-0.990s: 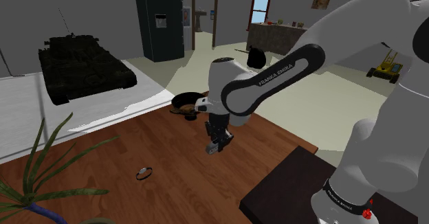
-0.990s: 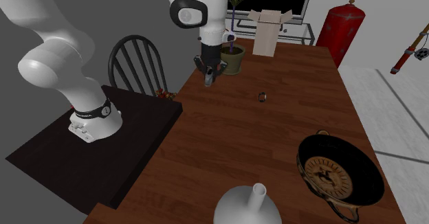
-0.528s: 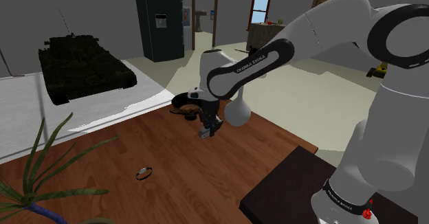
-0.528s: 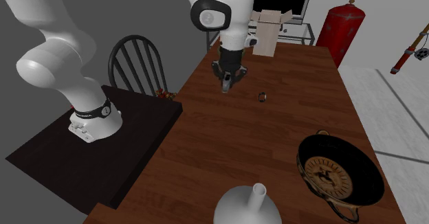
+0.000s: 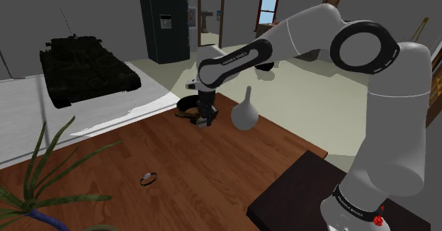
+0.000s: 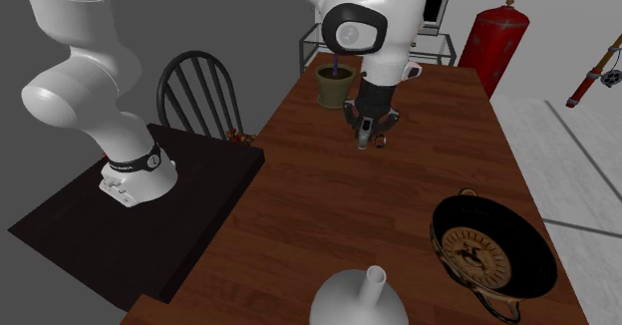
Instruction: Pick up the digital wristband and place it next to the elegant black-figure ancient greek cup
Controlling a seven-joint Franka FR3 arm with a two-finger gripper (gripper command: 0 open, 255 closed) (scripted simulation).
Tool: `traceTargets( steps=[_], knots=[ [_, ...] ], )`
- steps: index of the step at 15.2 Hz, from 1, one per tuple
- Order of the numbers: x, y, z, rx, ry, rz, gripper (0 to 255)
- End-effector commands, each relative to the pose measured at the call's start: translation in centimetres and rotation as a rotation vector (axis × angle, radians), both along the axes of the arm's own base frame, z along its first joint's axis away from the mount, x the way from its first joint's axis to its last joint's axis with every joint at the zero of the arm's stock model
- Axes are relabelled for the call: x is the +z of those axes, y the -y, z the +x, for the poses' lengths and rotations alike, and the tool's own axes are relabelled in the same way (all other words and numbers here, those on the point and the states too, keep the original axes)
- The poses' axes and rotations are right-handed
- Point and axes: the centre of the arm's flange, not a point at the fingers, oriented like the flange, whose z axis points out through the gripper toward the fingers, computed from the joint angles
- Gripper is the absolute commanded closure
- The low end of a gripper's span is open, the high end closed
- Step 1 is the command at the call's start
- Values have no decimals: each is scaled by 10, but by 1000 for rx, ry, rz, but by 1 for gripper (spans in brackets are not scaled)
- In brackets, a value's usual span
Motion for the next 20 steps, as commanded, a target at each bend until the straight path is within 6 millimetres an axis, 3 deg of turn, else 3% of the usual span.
traceTargets(
  steps=[1,9,20],
  knots=[
    [-2,8,24,0,0,-1,255],
    [-2,35,120,0,0,-1,255],
    [-60,35,120,0,0,-1,255]
  ],
)
